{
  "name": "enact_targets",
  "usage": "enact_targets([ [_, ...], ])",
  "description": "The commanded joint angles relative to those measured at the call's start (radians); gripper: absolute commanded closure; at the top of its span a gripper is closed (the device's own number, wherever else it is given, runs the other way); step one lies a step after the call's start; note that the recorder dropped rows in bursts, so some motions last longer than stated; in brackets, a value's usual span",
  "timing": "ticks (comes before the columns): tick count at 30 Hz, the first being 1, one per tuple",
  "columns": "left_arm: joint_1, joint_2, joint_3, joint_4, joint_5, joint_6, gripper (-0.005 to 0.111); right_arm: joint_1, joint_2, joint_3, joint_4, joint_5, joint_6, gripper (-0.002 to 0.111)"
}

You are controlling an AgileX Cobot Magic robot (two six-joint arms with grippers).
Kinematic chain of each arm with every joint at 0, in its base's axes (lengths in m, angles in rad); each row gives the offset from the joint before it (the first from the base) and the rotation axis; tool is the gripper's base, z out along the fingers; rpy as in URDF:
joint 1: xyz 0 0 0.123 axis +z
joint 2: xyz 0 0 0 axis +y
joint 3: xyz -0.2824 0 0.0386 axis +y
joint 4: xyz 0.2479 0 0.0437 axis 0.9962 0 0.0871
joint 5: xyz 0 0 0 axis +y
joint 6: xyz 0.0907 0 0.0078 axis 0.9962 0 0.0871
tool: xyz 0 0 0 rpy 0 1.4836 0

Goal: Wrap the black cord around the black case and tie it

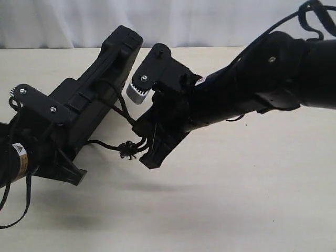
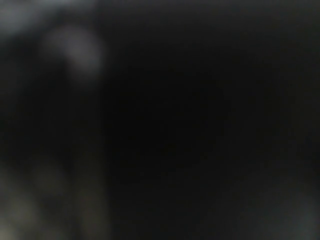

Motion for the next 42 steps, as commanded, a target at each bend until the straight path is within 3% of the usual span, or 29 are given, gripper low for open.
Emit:
enact_targets([
  [1, 0.000, 0.016, 0.015, 0.004, -0.061, -0.004, 0.107, -0.174, -0.010, -0.007, 0.087, 0.085, 0.038, 0.104],
  [3, 0.000, 0.016, 0.015, 0.065, -0.068, -0.007, 0.107, -0.269, 0.027, -0.007, 0.328, 0.342, -0.189, 0.104],
  [8, 0.000, 0.016, 0.015, 0.148, -0.068, -0.010, 0.107, -0.272, 0.192, -0.074, 0.377, 0.489, -0.203, 0.104],
  [12, 0.000, 0.016, 0.015, 0.201, -0.082, -0.010, 0.107, -0.274, 0.208, -0.128, 0.427, 0.371, -0.107, 0.104],
  [18, 0.000, 0.016, 0.015, 0.230, -0.177, -0.004, 0.107, -0.272, 0.268, -0.151, 0.681, 0.368, -0.268, 0.104],
  [21, 0.000, 0.016, 0.015, 0.228, -0.175, 0.025, 0.074, -0.272, 0.268, -0.151, 0.681, 0.372, -0.271, 0.104],
  [22, 0.000, 0.016, 0.015, 0.228, -0.170, 0.025, 0.053, -0.272, 0.268, -0.151, 0.676, 0.372, -0.271, 0.104],
  [24, 0.000, 0.016, 0.015, 0.234, -0.169, 0.025, 0.040, -0.272, 0.268, -0.151, 0.676, 0.366, -0.271, 0.104],
  [31, 0.000, 0.010, 0.013, 0.227, -0.202, 0.019, 0.040, -0.272, 0.268, -0.151, 0.676, 0.345, -0.271, 0.104],
  [35, 0.000, -0.102, 0.013, 0.195, -0.213, 0.019, 0.040, -0.272, 0.268, -0.151, 0.666, 0.312, -0.271, 0.104],
  [42, 0.000, -0.229, 0.013, 0.189, -0.348, 0.019, 0.040, -0.272, 0.268, -0.151, 0.652, 0.308, -0.271, 0.104],
])
